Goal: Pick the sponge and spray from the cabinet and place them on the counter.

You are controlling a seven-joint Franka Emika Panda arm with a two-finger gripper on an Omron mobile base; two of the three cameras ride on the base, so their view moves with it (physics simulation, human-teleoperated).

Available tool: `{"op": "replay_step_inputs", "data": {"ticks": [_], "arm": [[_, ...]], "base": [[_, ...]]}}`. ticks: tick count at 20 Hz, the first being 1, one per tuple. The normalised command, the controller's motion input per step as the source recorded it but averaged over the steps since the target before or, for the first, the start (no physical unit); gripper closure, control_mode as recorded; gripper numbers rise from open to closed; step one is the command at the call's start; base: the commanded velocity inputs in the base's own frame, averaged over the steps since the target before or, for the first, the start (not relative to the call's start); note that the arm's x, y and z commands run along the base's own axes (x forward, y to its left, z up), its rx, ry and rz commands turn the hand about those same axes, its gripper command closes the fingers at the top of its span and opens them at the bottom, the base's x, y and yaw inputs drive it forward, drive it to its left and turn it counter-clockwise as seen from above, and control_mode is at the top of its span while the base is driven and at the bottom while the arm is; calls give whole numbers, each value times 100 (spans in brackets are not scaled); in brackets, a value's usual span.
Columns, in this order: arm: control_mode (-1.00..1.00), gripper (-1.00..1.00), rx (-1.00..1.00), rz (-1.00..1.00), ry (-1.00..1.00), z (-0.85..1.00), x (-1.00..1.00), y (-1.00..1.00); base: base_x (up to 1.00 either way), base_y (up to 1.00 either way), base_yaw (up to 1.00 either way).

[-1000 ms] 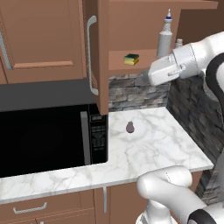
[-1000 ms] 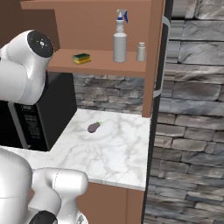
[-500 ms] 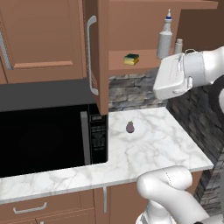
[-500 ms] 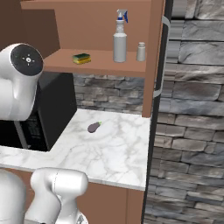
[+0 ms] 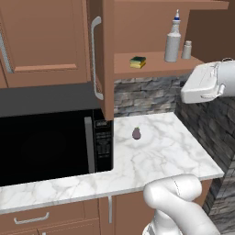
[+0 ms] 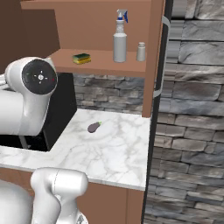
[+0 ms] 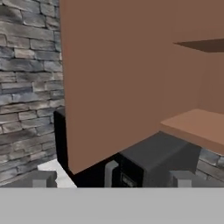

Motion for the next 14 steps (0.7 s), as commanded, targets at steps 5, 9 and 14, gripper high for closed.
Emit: {"op": "replay_step_inputs", "data": {"ticks": [5, 9, 14], "arm": [[-100, -100, 4, -8, -8, 1, -15, -29], [-100, -100, 0, -14, -10, 9, -8, -3], [-100, -100, 1, -16, -10, 21, 0, -21]], "base": [[0, 0, 0], [0, 0, 0], [0, 0, 0]]}}
